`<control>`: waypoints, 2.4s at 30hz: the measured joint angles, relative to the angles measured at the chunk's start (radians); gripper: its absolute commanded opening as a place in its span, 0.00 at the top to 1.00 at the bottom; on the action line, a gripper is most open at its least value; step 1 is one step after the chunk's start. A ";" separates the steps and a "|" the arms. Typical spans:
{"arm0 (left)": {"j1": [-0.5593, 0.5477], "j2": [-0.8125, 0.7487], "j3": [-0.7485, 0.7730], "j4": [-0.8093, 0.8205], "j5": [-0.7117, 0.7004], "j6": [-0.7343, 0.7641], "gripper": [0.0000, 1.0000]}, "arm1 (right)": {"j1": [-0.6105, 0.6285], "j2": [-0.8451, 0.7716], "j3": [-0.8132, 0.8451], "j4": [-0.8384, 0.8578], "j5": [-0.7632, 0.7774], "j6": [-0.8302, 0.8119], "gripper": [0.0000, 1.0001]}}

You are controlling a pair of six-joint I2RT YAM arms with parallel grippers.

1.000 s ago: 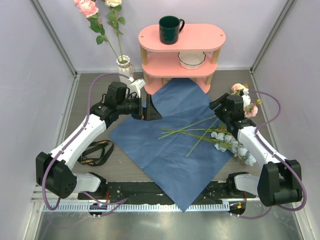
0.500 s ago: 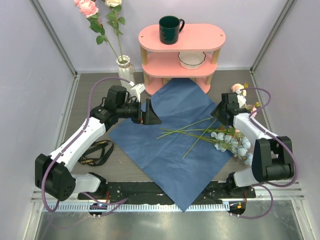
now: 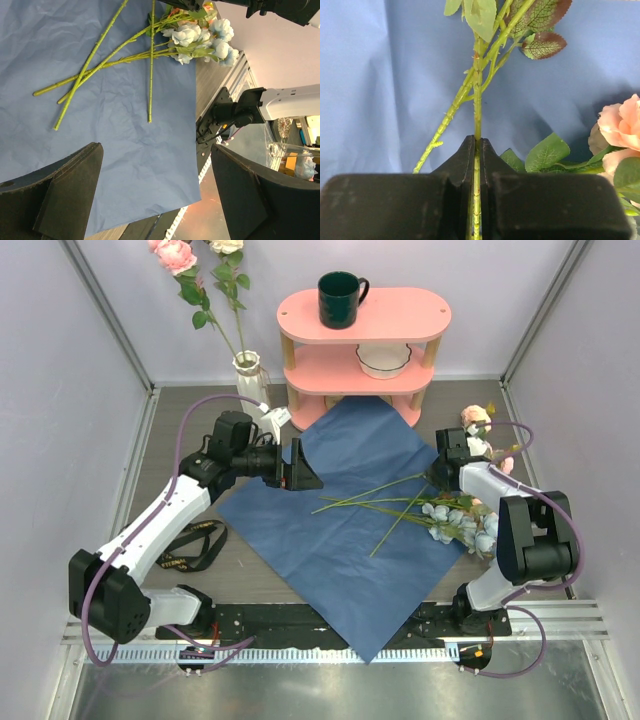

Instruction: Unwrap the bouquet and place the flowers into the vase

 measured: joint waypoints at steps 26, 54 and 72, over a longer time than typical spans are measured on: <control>0.000 -0.061 -0.067 0.140 0.076 -0.060 0.09 | 0.027 -0.735 -0.134 0.502 -0.482 -0.205 0.99; 0.000 -0.125 0.030 0.623 0.024 -0.498 0.51 | 0.505 -0.515 -0.055 0.758 -0.806 -0.323 0.99; 0.000 -0.061 0.112 0.638 0.060 -0.494 1.00 | 0.546 -0.515 -0.055 0.730 -0.793 -0.333 0.88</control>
